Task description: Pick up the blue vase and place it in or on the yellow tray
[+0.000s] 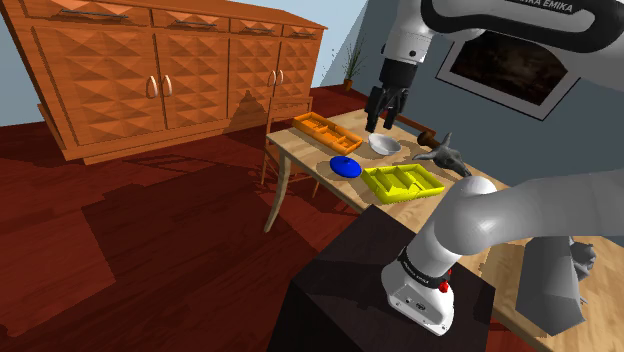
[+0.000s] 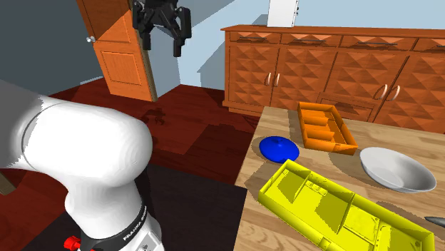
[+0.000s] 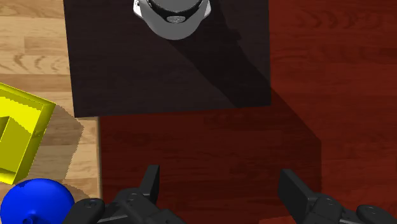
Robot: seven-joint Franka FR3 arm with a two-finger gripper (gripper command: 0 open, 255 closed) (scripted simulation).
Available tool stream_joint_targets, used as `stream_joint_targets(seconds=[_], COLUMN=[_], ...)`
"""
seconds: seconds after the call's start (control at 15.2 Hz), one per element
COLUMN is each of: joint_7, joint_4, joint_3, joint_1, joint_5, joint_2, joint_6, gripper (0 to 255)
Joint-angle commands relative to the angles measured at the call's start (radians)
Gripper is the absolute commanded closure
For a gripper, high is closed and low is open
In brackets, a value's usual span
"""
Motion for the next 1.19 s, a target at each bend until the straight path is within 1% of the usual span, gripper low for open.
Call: stream_joint_targets(seconds=[0.0, 0.26, 0.59, 0.86, 1.12], joint_7=[0.000, -0.054, -0.119, -0.171, -0.226], joint_4=[0.000, -0.050, -0.085, -0.089, -0.073], joint_3=[0.000, -0.055, -0.127, -0.186, -0.246], joint_1=[0.000, -0.029, -0.063, -0.086, -0.102], joint_5=[0.000, -0.048, -0.097, -0.124, -0.134], joint_2=[0.000, 0.055, 0.154, 0.257, 0.377], joint_6=[0.000, 0.114, 0.262, 0.381, 0.496], gripper=[0, 0, 0, 0, 0])
